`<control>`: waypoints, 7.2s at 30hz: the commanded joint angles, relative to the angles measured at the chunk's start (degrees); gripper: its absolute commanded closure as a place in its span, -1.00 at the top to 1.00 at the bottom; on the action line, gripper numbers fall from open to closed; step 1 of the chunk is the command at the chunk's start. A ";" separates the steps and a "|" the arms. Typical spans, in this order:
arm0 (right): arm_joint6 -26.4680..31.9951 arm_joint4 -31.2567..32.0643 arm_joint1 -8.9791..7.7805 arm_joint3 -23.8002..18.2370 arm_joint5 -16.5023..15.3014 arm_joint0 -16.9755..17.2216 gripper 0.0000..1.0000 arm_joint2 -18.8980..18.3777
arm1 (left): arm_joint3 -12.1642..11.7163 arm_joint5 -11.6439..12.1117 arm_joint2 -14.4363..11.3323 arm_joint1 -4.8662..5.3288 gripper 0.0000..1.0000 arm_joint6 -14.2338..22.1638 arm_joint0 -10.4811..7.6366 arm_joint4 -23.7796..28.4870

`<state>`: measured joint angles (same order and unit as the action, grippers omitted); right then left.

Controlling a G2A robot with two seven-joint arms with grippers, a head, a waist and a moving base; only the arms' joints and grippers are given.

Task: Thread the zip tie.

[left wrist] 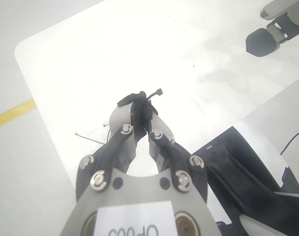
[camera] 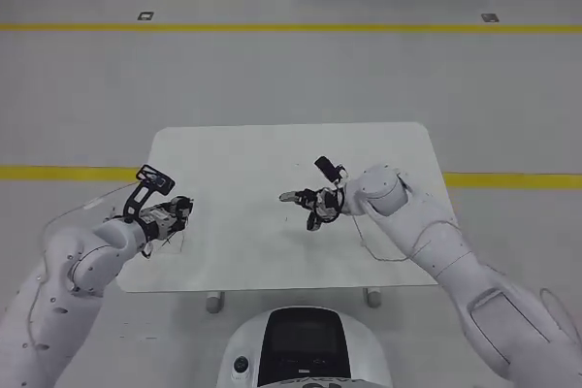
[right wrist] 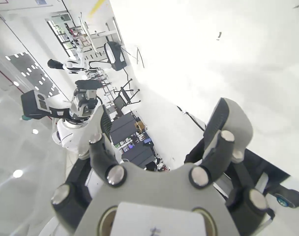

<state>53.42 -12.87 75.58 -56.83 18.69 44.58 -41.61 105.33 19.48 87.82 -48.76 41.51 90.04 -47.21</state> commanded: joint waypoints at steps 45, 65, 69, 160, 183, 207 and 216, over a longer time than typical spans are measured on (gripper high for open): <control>4.07 0.60 5.08 3.75 -10.48 -2.13 1.00 6.08 | 0.48 -0.19 -3.42 1.63 -1.00 -0.99 -0.64 -0.10; 10.43 -15.31 9.41 11.12 -14.10 -3.35 1.00 5.79 | 2.50 -0.49 -3.39 1.92 -1.00 -8.53 2.86 -9.24; 11.13 -18.84 9.52 10.39 -9.49 -2.88 1.00 4.43 | 2.31 -0.62 -4.35 1.73 -1.00 -10.74 2.52 -11.27; -16.60 -3.53 10.83 -3.74 -38.17 9.96 1.00 -0.30 | -16.71 -2.88 -12.00 -1.61 -1.00 -15.35 -4.81 70.00; -14.55 -8.72 13.57 0.59 -38.17 9.85 -0.24 -2.73 | -19.07 0.00 -11.62 -3.25 -1.00 -9.74 -4.60 78.43; -14.44 -6.23 14.85 1.93 -38.17 10.42 -0.68 -4.65 | -19.47 0.00 -10.60 -4.43 -1.00 -6.95 -4.41 77.69; -13.35 -6.56 15.32 3.09 -38.17 10.16 -0.78 -4.68 | -19.42 0.00 -10.12 -4.85 -1.00 -6.68 -4.10 77.21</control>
<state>40.00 -19.40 90.85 -53.83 -19.48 54.78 -46.30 85.91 19.48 77.65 -53.57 34.79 85.92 30.06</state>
